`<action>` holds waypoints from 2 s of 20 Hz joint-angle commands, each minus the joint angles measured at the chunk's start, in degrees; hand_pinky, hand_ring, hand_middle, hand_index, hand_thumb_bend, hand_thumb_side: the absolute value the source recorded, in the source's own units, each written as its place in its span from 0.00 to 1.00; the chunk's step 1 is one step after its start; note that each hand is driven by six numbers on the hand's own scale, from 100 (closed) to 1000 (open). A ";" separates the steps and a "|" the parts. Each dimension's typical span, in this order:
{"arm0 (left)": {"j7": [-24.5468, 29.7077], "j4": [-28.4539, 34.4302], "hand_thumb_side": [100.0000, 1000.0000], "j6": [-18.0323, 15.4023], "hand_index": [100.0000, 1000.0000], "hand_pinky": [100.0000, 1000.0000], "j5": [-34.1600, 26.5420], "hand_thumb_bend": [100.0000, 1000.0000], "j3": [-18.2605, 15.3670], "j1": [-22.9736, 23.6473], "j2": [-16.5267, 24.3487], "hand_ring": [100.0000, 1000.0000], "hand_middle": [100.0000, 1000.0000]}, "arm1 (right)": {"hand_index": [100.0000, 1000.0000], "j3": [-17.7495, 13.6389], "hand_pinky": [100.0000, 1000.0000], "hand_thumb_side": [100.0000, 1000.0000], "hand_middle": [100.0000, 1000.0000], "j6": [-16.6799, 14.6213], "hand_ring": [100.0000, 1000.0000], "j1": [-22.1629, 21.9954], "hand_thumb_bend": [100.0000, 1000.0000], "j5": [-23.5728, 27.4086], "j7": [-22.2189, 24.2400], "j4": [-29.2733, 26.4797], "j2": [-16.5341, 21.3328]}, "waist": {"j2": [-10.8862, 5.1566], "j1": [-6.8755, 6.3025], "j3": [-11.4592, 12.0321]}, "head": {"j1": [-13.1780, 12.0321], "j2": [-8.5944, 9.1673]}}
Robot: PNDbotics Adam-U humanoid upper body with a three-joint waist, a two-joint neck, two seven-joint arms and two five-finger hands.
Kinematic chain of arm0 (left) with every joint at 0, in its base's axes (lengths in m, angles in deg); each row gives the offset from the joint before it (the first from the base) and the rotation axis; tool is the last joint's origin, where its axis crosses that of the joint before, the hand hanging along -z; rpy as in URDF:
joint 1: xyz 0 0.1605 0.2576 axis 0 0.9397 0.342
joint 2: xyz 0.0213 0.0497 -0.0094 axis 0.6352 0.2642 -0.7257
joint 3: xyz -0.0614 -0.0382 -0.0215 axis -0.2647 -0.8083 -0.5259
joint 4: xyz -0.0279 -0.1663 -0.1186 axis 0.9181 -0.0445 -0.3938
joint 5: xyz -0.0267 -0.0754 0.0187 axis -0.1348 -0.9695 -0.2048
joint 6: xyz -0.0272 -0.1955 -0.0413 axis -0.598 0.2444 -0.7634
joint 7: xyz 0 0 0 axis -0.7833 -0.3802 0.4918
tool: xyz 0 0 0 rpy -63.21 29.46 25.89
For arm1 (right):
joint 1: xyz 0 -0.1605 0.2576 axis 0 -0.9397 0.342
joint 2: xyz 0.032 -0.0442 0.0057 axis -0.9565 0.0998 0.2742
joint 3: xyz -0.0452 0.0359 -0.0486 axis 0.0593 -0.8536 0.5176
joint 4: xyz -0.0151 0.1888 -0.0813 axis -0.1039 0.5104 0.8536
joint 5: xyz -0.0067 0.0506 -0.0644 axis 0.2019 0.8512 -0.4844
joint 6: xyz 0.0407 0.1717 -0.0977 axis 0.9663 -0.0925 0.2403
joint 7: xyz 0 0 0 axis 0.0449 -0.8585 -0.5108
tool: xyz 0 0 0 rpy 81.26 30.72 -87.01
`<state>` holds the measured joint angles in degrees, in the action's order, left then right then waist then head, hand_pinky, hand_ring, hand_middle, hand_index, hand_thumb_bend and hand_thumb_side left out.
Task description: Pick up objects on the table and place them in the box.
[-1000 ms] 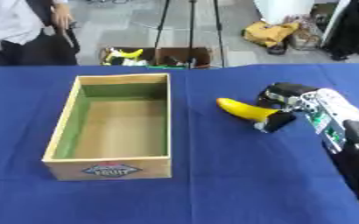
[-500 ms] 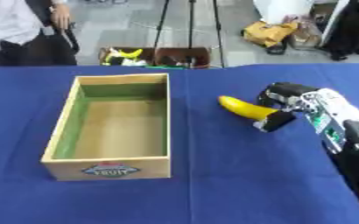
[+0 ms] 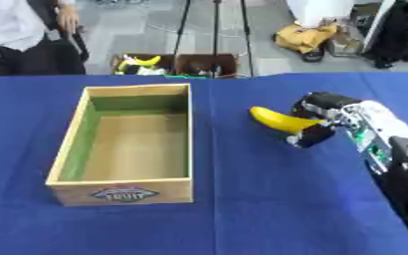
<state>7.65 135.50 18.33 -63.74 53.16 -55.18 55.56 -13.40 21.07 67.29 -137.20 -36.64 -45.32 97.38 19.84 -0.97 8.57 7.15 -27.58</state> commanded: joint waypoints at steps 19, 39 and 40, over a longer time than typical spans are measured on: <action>0.18 1.12 1.00 0.01 0.63 0.21 -0.05 0.00 -0.01 -0.39 1.37 0.48 0.45 | 0.63 -0.49 0.55 0.47 0.52 -0.60 0.71 1.11 0.11 1.26 1.52 -0.48 1.94 | -1.83 0.03 0.11 | -0.03 0.89; 0.38 1.12 1.00 0.06 0.63 0.21 0.09 0.00 -0.02 -0.31 1.40 0.48 0.45 | 0.56 -0.48 0.51 0.62 0.47 0.42 0.68 1.82 0.00 1.75 -1.02 -1.25 2.43 | -1.86 0.19 -0.21 | 0.00 0.82; 0.40 1.12 1.00 0.06 0.63 0.21 0.10 0.00 -0.01 -0.31 1.41 0.48 0.45 | 0.56 -0.46 0.51 0.62 0.47 0.39 0.68 1.91 0.00 1.73 -1.05 -1.31 2.51 | -1.87 0.21 -0.24 | 0.00 0.82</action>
<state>7.95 135.50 18.49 -63.75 53.16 -55.18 55.59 -13.40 21.39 67.88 -135.97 -37.31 -45.41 97.57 19.36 -0.89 8.40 7.15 -27.55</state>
